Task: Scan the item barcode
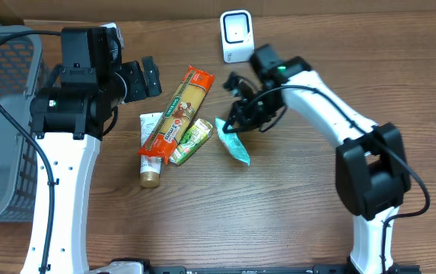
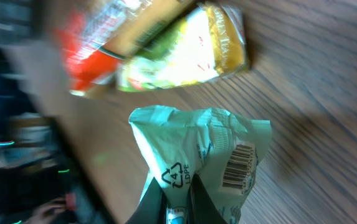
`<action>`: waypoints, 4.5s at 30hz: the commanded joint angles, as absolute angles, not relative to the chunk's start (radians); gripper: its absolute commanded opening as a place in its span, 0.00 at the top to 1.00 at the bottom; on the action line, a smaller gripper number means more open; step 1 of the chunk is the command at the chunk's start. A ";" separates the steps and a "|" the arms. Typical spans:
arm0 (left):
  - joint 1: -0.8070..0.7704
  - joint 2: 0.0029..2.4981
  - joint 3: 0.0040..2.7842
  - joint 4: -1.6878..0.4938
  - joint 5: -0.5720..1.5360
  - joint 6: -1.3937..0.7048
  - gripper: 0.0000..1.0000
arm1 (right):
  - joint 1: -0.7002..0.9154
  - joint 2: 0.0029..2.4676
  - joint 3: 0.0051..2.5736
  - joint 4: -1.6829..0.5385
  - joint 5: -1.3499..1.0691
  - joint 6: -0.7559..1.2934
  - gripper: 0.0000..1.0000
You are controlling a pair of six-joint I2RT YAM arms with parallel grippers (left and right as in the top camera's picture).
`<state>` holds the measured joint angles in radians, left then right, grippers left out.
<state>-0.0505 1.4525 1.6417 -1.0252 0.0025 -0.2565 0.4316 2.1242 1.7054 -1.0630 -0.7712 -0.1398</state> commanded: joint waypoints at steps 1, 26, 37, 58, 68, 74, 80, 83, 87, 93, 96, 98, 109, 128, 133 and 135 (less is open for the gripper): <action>-0.051 1.453 1.650 -1.024 -0.010 -0.270 0.00 | 0.359 2.118 1.570 -0.981 -1.012 -0.178 0.96; -0.051 1.453 1.650 -1.024 -0.011 -0.270 0.00 | 0.188 2.134 1.554 -0.998 -0.441 0.005 0.60; -0.051 1.453 1.650 -1.024 -0.011 -0.270 0.00 | 0.234 2.005 1.699 -1.159 -0.279 0.233 0.52; -0.051 1.453 1.650 -1.024 -0.011 -0.270 0.01 | 0.187 2.000 1.268 -0.861 -0.552 0.204 0.22; -0.051 1.453 1.650 -1.024 -0.010 -0.270 0.01 | 0.192 2.005 1.117 -0.552 -0.552 0.206 0.34; -0.051 1.453 1.650 -1.024 -0.010 -0.270 0.00 | 0.187 2.007 1.062 -0.487 -0.497 0.205 0.63; -0.051 1.453 1.650 -1.024 -0.011 -0.270 0.00 | 0.187 1.999 1.063 -0.487 -0.495 0.204 0.85; -0.051 1.453 1.650 -1.024 -0.010 -0.270 0.01 | 0.181 1.972 1.073 -0.502 -0.495 0.205 0.93; -0.051 1.453 1.650 -1.024 -0.010 -0.270 0.00 | 0.173 1.889 1.151 -0.615 -0.489 0.213 0.96; -0.051 1.453 1.650 -1.024 -0.010 -0.270 0.00 | 0.227 1.784 1.320 -0.843 -0.133 0.332 0.96; -0.051 1.453 1.650 -1.024 -0.011 -0.270 0.01 | 0.303 1.784 1.404 -0.990 0.184 0.398 0.96; -0.051 1.453 1.650 -1.024 -0.010 -0.270 0.00 | 0.369 1.784 1.424 -1.066 0.403 0.401 0.96; -0.051 1.453 1.650 -1.024 -0.010 -0.270 0.01 | 0.530 1.908 1.422 -1.161 0.867 0.286 0.96; -0.051 1.453 1.650 -1.024 -0.010 -0.270 0.00 | 0.567 2.088 1.422 -1.170 0.634 0.254 0.90; -0.051 1.453 1.650 -1.024 -0.010 -0.270 0.01 | 0.616 2.088 1.422 -1.169 0.569 0.254 0.78; -0.051 1.453 1.650 -1.024 -0.010 -0.270 0.00 | 0.638 2.088 1.422 -1.170 0.562 0.254 0.67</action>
